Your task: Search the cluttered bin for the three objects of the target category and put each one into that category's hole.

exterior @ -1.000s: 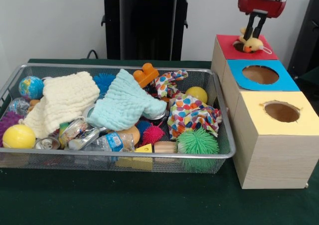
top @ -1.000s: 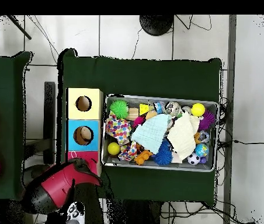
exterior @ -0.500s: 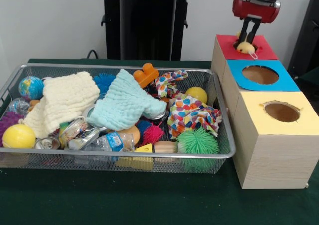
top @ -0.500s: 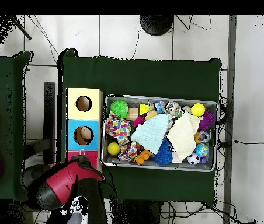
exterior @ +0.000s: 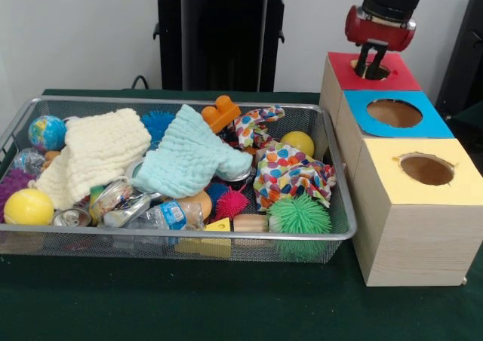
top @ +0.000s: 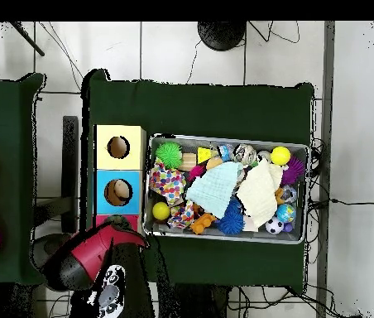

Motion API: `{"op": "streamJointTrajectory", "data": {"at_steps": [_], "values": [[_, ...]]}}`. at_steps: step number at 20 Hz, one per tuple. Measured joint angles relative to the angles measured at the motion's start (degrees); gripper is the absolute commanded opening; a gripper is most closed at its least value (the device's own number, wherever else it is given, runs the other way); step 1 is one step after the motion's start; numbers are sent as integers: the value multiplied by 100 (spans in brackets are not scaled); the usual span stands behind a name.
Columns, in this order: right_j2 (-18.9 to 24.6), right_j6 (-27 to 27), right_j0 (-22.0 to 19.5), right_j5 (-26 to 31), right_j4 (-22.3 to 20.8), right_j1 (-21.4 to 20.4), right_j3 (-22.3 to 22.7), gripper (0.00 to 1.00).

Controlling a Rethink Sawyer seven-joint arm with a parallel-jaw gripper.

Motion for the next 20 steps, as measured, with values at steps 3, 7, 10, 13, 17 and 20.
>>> {"op": "streamJointTrajectory", "data": {"at_steps": [3, 7, 10, 13, 17, 20], "values": [[-39, 0, 26, -151, -25, 174, -59, 0], [-126, 0, 96, -346, -24, 399, -87, 0], [-194, 0, 158, -448, -21, 476, -88, 0], [-259, 0, 209, -472, -18, 481, -97, 0], [-328, 0, 277, -507, -19, 486, -111, 0], [-322, 0, 278, -536, -14, 497, -122, 100]]}}
